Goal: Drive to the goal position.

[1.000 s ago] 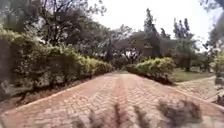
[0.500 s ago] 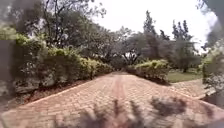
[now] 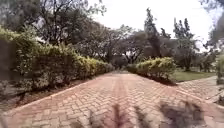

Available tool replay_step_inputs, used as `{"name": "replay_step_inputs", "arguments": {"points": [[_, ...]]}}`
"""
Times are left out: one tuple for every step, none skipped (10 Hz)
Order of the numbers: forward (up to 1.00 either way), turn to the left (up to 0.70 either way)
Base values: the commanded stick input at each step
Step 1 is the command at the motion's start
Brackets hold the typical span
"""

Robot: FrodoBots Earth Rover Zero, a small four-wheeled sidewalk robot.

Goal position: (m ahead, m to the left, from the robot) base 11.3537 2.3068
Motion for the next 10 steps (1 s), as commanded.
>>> {"name": "replay_step_inputs", "arguments": {"points": [[0.7, 0.0], [0.7, 0.0], [0.7, 0.0], [0.7, 0.0], [0.7, 0.0], [0.7, 0.0], [0.7, 0.0], [0.7, 0.0], [0.7, 0.0], [0.7, 0.0]]}}
